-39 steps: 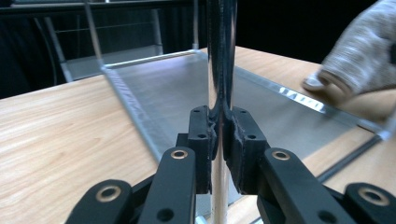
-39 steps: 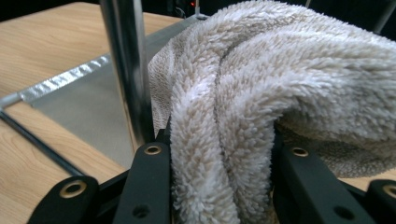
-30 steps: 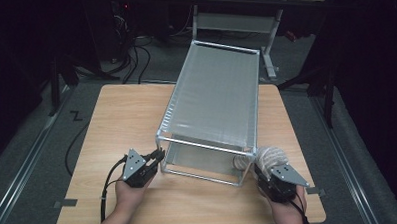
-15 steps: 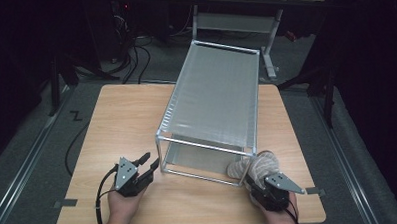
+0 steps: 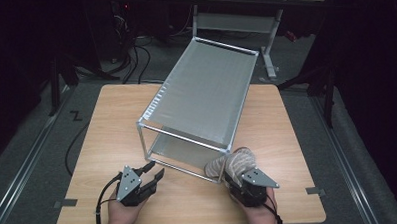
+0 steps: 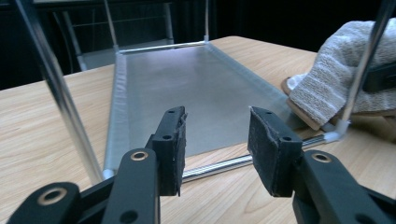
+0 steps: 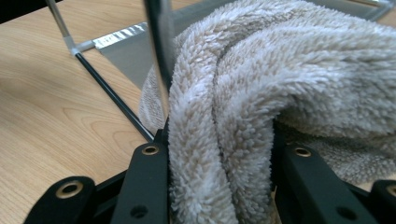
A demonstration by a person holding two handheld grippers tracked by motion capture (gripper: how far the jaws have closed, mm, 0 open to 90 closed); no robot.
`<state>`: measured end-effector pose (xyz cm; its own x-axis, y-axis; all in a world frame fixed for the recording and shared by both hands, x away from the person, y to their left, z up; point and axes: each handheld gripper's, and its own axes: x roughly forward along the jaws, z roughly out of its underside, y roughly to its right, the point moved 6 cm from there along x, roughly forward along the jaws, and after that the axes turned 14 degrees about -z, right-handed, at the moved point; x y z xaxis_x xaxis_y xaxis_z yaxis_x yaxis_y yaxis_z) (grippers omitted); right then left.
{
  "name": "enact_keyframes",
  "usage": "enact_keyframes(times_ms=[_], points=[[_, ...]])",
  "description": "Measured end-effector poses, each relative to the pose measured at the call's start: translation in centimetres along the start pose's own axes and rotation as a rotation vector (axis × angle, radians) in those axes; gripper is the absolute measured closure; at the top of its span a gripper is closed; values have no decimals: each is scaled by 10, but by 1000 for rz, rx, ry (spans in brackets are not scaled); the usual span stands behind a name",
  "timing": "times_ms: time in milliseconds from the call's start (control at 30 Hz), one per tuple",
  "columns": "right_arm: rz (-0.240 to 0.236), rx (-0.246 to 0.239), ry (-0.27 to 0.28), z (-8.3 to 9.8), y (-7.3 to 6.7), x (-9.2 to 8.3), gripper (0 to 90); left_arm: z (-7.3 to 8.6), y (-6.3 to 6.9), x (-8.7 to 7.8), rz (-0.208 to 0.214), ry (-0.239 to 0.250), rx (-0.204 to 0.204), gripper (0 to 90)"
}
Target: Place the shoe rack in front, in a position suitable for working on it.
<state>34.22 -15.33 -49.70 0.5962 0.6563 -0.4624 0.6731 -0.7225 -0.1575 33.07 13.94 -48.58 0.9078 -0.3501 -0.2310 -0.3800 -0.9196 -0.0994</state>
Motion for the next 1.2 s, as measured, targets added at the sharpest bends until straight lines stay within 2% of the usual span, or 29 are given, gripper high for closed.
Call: enact_keyframes(times_ms=[133, 200, 267, 367, 567, 700, 767, 900, 967, 1067, 1200], points=[[27, 28, -18, 8, 7, -3, 647, 1, 4, 5, 25, -5, 5, 549], [48, 39, -45, 14, 10, -3, 647, 1, 6, 11, 34, -13, 1, 542], [45, 56, -67, 21, 10, -2, 647, 0, 8, 14, 38, -16, -7, 537], [35, 43, -74, 23, 6, -3, 646, -2, 14, 14, 51, -1, 10, 528], [6, 26, 12, 7, -4, -16, 643, -1, 18, 18, 69, -10, 17, 521], [-10, 6, 88, -9, -10, -28, 642, 0, 18, 16, 70, -9, 19, 518], [-9, -16, 135, -19, -13, -36, 640, 1, 16, 15, 68, -12, 21, 517], [-6, -31, 231, -40, -17, -53, 638, 2, 13, 12, 62, -15, 11, 517], [-5, -36, 254, -46, -17, -57, 638, 2, 12, 11, 60, -17, 7, 516], [-10, -40, 252, -47, -17, -57, 638, 3, 12, 11, 61, -18, 8, 515], [-21, -43, 194, -37, -16, -45, 638, 3, 13, 11, 64, -19, 9, 514]])
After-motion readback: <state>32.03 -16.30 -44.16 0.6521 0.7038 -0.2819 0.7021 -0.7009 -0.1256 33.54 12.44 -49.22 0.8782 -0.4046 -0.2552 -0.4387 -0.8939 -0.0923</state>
